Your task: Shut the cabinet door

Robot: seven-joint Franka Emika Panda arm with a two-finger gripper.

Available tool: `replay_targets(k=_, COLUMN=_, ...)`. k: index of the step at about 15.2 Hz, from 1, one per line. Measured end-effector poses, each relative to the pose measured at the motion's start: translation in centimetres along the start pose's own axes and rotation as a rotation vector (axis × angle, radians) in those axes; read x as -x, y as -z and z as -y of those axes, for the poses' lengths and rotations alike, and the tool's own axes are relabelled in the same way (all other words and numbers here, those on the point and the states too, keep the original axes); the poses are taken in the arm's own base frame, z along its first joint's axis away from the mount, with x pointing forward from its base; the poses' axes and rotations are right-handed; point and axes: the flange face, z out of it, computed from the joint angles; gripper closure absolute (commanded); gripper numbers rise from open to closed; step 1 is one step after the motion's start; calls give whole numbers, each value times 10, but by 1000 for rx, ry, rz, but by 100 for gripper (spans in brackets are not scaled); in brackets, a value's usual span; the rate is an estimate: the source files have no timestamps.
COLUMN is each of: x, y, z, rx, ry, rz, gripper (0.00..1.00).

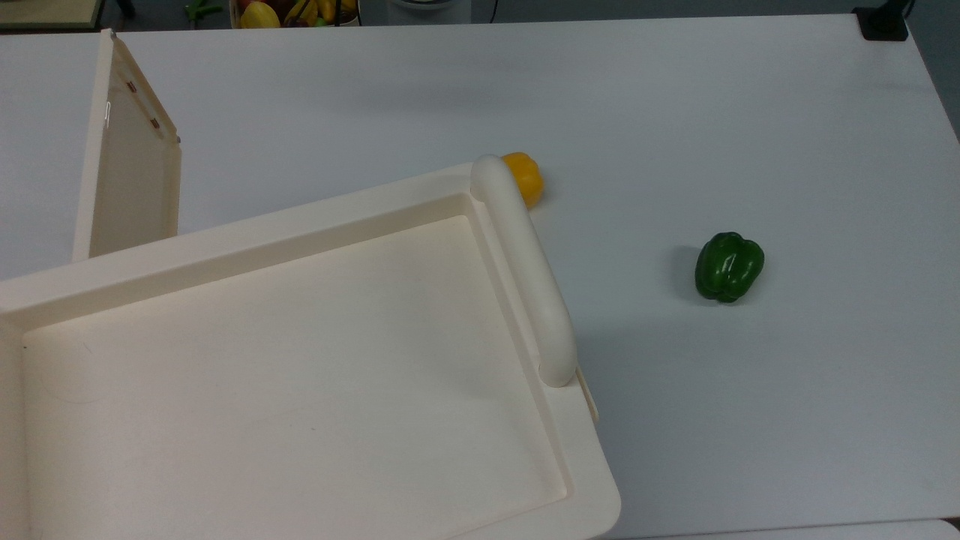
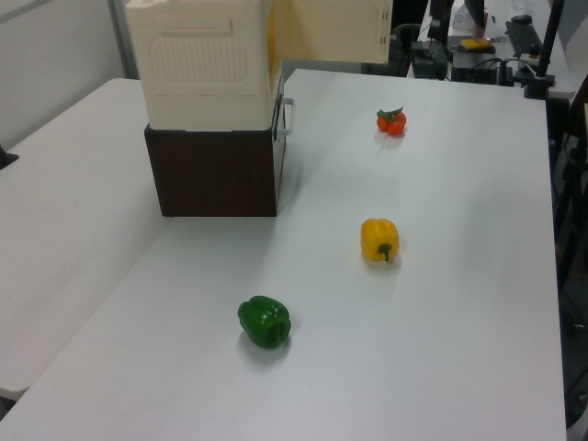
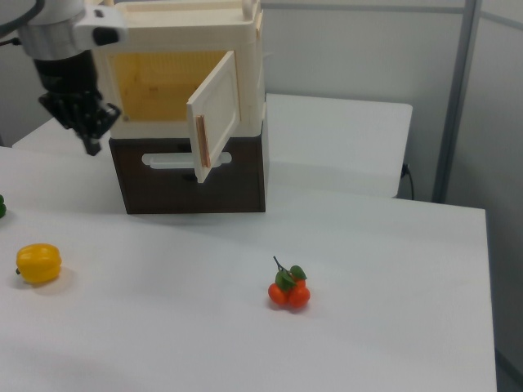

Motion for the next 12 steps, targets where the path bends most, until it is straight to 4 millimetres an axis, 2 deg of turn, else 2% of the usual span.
replay_targets(k=4, x=12, y=32, z=-66, rx=38, ry=25, rz=-122, gripper=100)
replay_targets(k=6, x=9, y=42, z=-88, rx=73, ry=-1, rz=-212, gripper=100)
replay_targets(k=9, x=-5, y=40, z=-103, rx=109, ry=-24, rz=-326, gripper=100)
replay_targets(k=12, x=-27, y=23, z=-113, rx=132, ry=-46, rz=-413, gripper=100)
